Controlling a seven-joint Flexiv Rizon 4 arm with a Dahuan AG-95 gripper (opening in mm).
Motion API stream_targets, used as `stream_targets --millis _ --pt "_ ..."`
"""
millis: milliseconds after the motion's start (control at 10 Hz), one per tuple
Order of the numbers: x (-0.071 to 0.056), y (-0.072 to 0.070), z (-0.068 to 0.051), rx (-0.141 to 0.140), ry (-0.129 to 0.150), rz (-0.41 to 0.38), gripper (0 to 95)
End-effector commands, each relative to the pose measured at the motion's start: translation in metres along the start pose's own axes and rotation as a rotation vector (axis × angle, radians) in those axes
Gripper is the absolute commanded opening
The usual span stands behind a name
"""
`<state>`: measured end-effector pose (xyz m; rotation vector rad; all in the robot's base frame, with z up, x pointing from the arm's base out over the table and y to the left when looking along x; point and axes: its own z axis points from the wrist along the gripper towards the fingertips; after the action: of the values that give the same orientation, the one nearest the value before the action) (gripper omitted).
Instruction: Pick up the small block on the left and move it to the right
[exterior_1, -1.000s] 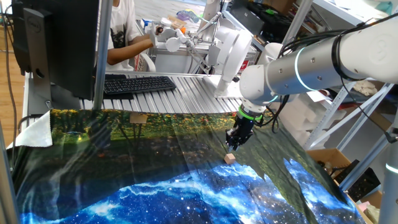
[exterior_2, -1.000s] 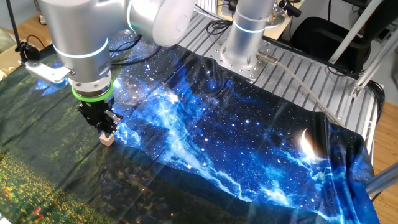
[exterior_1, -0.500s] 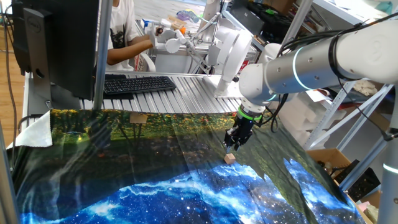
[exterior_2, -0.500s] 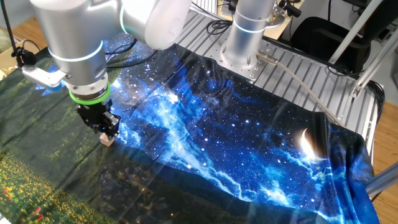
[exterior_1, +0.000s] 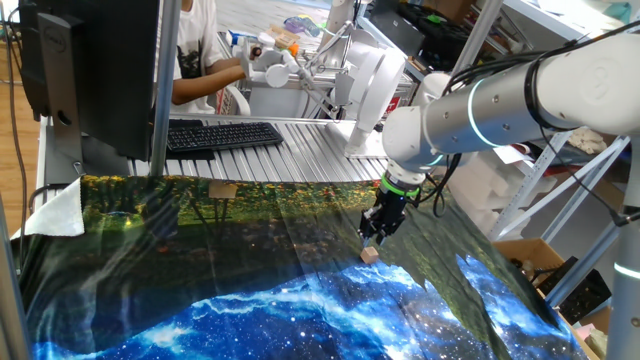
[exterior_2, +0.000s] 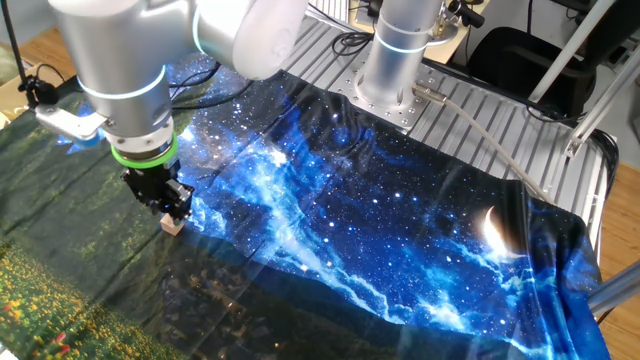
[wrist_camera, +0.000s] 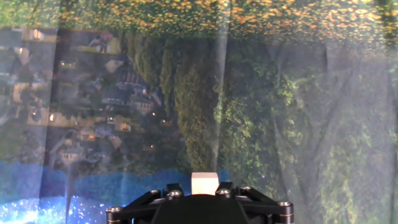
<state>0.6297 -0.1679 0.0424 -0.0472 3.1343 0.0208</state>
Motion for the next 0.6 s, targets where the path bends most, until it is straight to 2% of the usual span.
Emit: stream_targets --millis 100,600 --pt "-0.0006 0.0004 0.0029 0.002 0.001 0.008 38.0" --pt "-0.0012 0.0006 0.0111 -0.001 -0.01 0.009 38.0"
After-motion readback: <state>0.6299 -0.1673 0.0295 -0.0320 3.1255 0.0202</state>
